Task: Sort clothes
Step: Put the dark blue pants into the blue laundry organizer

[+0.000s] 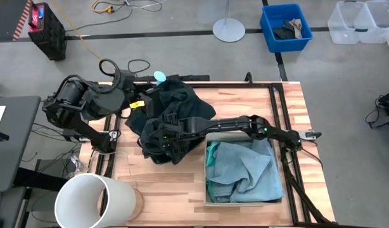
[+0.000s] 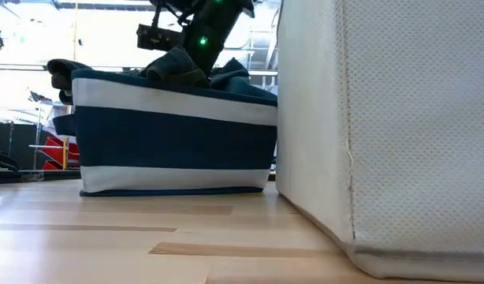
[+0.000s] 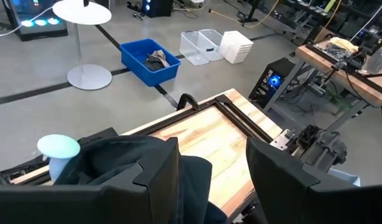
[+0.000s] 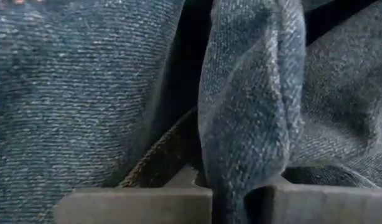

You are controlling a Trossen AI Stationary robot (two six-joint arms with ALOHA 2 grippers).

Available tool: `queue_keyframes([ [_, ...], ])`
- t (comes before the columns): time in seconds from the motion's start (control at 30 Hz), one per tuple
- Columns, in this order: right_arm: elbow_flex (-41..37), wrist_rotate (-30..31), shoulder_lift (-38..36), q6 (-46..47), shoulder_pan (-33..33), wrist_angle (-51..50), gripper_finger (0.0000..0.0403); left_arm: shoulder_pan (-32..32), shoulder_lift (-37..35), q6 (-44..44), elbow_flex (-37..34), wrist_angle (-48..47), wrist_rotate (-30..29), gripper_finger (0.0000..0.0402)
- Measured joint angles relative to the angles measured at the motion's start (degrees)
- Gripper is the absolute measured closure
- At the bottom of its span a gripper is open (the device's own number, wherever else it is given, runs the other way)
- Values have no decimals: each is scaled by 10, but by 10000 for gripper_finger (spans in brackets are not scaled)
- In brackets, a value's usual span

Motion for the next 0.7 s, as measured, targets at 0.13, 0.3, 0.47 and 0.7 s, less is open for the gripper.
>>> queue_keyframes([
  [0.13, -3, 0, -17, -5, 2, 8, 353, 0, 0, 0, 0, 0, 0, 219],
  [0.3, -5, 0, -81, -21, 6, 34, 300, 0, 0, 0, 0, 0, 0, 219],
  [0.47, -2, 3, -173, -21, 3, 53, 244, 0, 0, 2, 0, 0, 0, 219],
  [0.7, -2, 5, -258, 52, -52, -19, 194, 0, 0, 0, 0, 0, 0, 219],
])
